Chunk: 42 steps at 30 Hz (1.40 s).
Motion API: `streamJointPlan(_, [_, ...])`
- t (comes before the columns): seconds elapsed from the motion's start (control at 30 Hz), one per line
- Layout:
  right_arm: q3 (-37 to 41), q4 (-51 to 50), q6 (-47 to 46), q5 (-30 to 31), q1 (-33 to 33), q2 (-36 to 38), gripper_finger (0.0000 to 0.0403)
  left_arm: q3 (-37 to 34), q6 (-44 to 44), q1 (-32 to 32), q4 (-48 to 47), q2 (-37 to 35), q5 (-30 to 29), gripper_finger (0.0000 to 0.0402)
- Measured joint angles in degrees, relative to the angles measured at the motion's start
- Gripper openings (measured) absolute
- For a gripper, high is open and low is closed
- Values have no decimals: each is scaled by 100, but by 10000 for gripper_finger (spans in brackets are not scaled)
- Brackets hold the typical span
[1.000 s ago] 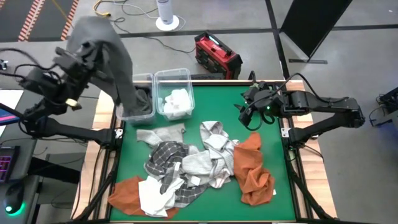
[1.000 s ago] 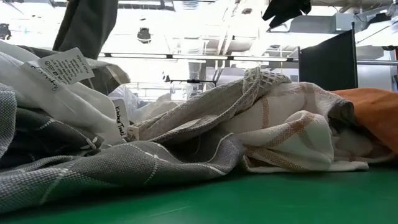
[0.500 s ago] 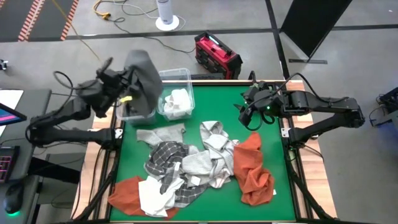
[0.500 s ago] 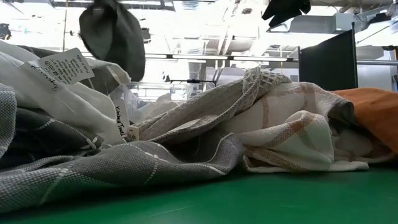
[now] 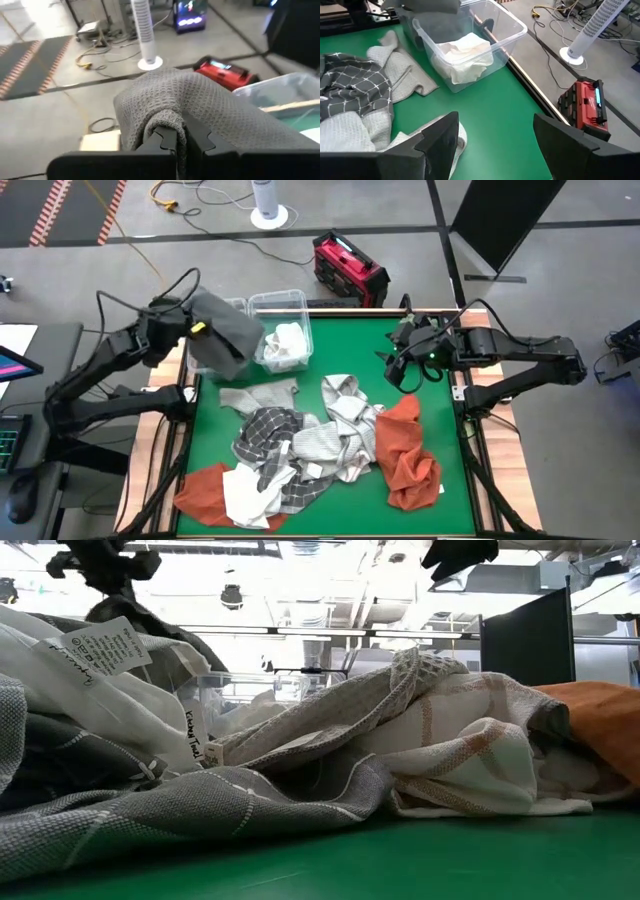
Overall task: Sort towels by color in basket
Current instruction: Put the gray towel into the left transparent bin
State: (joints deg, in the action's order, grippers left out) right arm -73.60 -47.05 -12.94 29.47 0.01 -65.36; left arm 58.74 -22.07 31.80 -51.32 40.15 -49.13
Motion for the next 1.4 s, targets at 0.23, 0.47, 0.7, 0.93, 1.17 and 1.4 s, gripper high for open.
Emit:
streamJointPlan(0.23, [-2, 116, 251, -213, -123, -122, 285, 505, 1013, 216, -567, 1026, 1268, 0])
streamJointPlan(0.47, [-4, 581, 447, -799, -299, -510, 285, 501, 1272, 918, -1280, 2301, 2372, 0])
streamJointPlan(0.7, [-2, 685, 465, -1038, -238, -900, 285, 501, 2217, 1770, -1222, 3253, 4040, 1])
streamJointPlan(0.93, [-2, 738, 530, -1054, -101, -977, 285, 505, 3090, 1886, -1383, 3761, 4735, 91])
streamJointPlan(1.17, [-2, 728, 488, -1051, -164, -890, 285, 948, 3285, 1883, -1930, 3691, 4731, 196])
streamJointPlan(1.4, [-2, 767, 458, -1051, -247, -890, 285, 2191, 3278, 1874, -2501, 3315, 4759, 205])
